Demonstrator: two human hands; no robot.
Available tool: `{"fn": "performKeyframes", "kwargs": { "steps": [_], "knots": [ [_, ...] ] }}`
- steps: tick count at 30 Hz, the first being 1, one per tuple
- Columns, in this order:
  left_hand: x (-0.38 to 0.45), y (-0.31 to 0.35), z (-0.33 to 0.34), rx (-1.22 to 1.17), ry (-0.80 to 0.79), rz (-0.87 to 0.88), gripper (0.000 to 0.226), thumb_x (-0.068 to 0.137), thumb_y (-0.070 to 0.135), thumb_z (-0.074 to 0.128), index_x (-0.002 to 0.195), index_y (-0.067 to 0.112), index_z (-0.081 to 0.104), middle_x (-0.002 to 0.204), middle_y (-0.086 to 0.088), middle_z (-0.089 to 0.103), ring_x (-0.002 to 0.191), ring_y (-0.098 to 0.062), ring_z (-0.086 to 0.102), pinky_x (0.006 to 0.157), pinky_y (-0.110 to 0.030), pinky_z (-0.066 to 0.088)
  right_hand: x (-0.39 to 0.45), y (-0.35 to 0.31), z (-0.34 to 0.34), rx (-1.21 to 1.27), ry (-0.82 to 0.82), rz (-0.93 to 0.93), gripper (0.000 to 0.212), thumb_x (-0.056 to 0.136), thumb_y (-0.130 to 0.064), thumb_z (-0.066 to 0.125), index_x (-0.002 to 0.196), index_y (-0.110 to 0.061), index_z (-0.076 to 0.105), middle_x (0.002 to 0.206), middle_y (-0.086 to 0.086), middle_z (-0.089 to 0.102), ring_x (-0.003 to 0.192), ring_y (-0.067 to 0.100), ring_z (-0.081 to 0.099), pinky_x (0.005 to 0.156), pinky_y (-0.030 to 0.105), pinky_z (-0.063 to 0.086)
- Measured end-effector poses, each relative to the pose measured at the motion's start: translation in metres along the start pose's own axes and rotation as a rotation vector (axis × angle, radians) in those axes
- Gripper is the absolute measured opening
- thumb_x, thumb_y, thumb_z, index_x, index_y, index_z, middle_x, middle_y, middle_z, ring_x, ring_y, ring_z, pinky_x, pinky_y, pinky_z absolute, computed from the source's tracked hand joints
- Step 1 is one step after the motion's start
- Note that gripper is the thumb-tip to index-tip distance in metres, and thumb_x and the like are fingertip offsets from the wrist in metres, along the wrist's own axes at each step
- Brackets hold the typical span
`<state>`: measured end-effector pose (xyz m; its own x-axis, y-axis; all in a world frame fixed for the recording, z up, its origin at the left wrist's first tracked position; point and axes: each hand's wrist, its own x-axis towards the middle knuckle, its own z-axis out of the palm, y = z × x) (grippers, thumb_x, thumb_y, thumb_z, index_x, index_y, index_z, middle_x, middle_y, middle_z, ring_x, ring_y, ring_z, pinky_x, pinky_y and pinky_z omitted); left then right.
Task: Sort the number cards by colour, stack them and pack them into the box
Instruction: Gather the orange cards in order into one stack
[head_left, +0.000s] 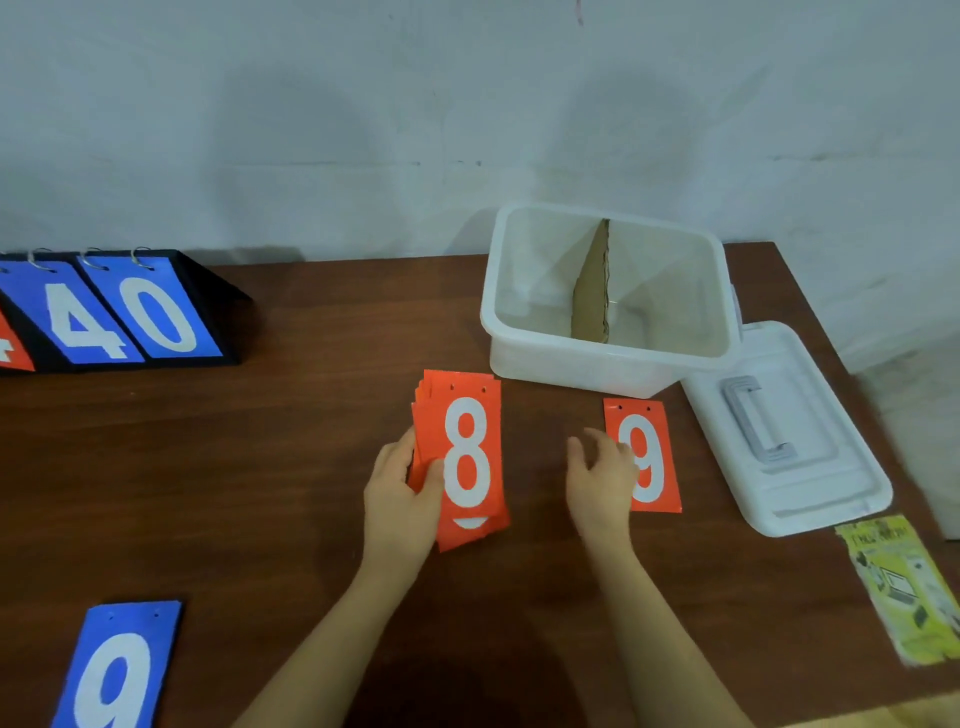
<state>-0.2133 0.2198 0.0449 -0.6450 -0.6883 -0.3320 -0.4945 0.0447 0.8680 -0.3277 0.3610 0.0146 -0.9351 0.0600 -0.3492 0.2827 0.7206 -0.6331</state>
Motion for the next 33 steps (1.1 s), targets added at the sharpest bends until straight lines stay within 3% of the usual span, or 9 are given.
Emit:
{"fn": "performKeyframes", "kwargs": {
  "steps": [2,4,8,12,20,23,26,30,33],
  "knots": [
    [0.005,0.001,0.002,0.003,0.018,-0.01,0.043,0.092,0.021,0.053,0.135,0.021,0.045,0.121,0.006,0.052,0.108,-0.01,0.055,0.092,-0.035,0.051,0.021,0.021,-0.011,-0.454,0.115,-0.051,0.05,0.097,-0.034,0.044,0.14,-0.009,0.037,0.143,0.018,0.036,0.129,0.036,0.035,0.107,0.048,0.031],
    [0.009,0.001,0.003,0.014,0.02,-0.01,0.043,0.093,0.021,0.053,0.135,0.021,0.045,0.122,0.006,0.052,0.107,-0.009,0.054,0.091,-0.034,0.05,0.024,0.035,-0.008,-0.622,0.129,-0.075,0.056,0.096,-0.036,0.043,0.142,-0.007,0.03,0.143,0.02,0.033,0.127,0.039,0.035,0.105,0.05,0.029],
    [0.012,-0.002,0.004,0.03,0.036,-0.047,0.043,0.093,0.02,0.053,0.135,0.02,0.046,0.126,0.0,0.053,0.113,-0.016,0.056,0.092,-0.036,0.051,-0.005,0.034,0.02,-0.589,0.097,-0.28,0.042,0.094,-0.028,0.048,0.131,-0.008,0.049,0.131,0.018,0.048,0.112,0.035,0.049,0.092,0.046,0.041],
    [0.013,-0.005,-0.003,0.06,0.048,-0.08,0.044,0.092,0.023,0.053,0.136,0.02,0.045,0.131,-0.002,0.052,0.116,-0.02,0.056,0.092,-0.04,0.051,-0.012,0.02,0.03,-0.536,-0.001,-0.391,0.038,0.093,-0.021,0.047,0.13,-0.014,0.048,0.13,0.009,0.046,0.113,0.024,0.045,0.093,0.034,0.038],
    [0.007,-0.009,-0.027,0.041,0.093,-0.005,0.043,0.092,0.022,0.054,0.134,0.021,0.046,0.124,0.005,0.054,0.111,-0.013,0.055,0.088,-0.034,0.051,0.0,0.009,0.021,-0.41,0.014,0.052,0.073,0.072,-0.042,0.076,0.126,-0.008,0.041,0.134,0.014,0.038,0.125,0.032,0.038,0.103,0.042,0.032],
    [0.005,-0.008,-0.035,0.011,0.101,0.014,0.042,0.092,0.019,0.053,0.134,0.021,0.046,0.116,0.011,0.05,0.105,-0.007,0.052,0.084,-0.026,0.049,-0.002,0.005,0.019,-0.203,-0.109,0.036,0.047,0.079,-0.027,0.073,0.112,-0.013,0.042,0.118,0.008,0.048,0.115,0.027,0.047,0.098,0.04,0.039],
    [0.004,-0.005,-0.042,0.009,0.116,0.045,0.042,0.092,0.02,0.053,0.134,0.022,0.046,0.116,0.012,0.05,0.103,-0.005,0.052,0.08,-0.021,0.046,-0.02,-0.011,0.01,0.207,-0.276,-0.031,0.019,0.091,-0.014,0.059,0.102,-0.018,0.044,0.101,-0.002,0.056,0.096,0.013,0.057,0.069,0.019,0.05],
    [0.002,-0.002,-0.05,0.015,0.135,0.121,0.041,0.091,0.026,0.054,0.131,0.024,0.047,0.114,0.012,0.051,0.101,-0.008,0.055,0.083,-0.026,0.05,-0.043,-0.046,0.0,0.736,-0.291,0.013,0.012,0.088,-0.017,0.063,0.095,-0.023,0.055,0.103,-0.001,0.068,0.095,0.014,0.067,0.076,0.029,0.058],
    [-0.002,0.004,-0.055,-0.008,0.105,0.176,0.037,0.091,0.028,0.053,0.127,0.032,0.045,0.112,0.014,0.053,0.098,-0.004,0.057,0.082,-0.023,0.05,-0.058,-0.068,0.005,0.754,-0.38,-0.05,0.01,0.086,-0.02,0.065,0.093,-0.021,0.058,0.099,-0.002,0.07,0.092,0.014,0.069,0.077,0.03,0.058]
  ]
}}
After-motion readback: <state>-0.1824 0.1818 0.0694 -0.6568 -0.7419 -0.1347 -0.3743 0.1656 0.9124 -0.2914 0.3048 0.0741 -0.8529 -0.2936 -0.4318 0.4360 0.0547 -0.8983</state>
